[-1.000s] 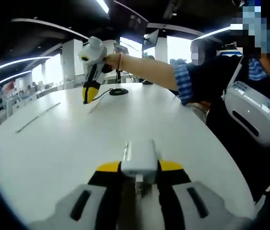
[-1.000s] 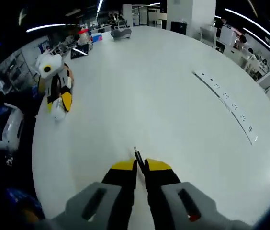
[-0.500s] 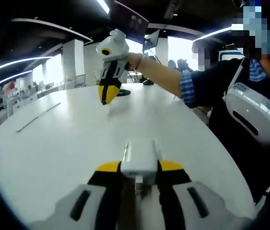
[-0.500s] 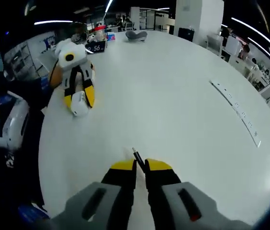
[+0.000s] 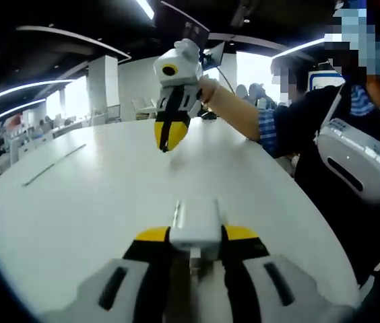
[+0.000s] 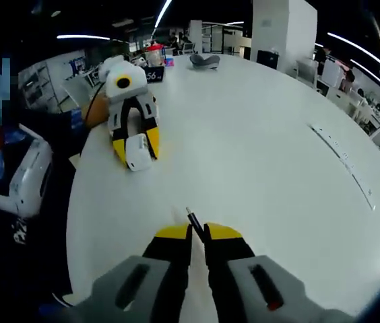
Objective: Plug the desk Type‑C cable into the charger adapter.
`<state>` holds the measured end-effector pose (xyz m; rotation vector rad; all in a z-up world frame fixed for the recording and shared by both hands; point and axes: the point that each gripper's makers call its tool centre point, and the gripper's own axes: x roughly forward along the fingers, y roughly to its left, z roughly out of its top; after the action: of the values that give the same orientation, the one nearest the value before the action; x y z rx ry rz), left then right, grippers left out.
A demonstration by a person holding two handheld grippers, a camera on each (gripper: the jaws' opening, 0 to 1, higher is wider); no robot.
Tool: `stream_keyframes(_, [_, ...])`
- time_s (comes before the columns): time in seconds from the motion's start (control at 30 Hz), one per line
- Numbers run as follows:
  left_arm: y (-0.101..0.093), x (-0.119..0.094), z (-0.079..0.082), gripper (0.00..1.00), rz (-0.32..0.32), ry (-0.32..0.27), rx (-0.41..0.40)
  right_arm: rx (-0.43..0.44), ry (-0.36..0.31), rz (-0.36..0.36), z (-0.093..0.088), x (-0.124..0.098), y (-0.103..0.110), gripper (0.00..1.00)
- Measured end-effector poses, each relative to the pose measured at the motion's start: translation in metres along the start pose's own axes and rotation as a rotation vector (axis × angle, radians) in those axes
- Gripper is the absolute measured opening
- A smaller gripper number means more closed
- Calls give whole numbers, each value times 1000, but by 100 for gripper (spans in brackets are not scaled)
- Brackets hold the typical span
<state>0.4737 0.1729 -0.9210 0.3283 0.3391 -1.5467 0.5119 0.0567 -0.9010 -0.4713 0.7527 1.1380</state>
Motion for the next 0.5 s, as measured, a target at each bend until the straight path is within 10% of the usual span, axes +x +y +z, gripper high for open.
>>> stream_keyframes(0.5, [-1, 0, 0, 29, 5, -1, -1, -54, -60, 87, -4, 13, 32, 7])
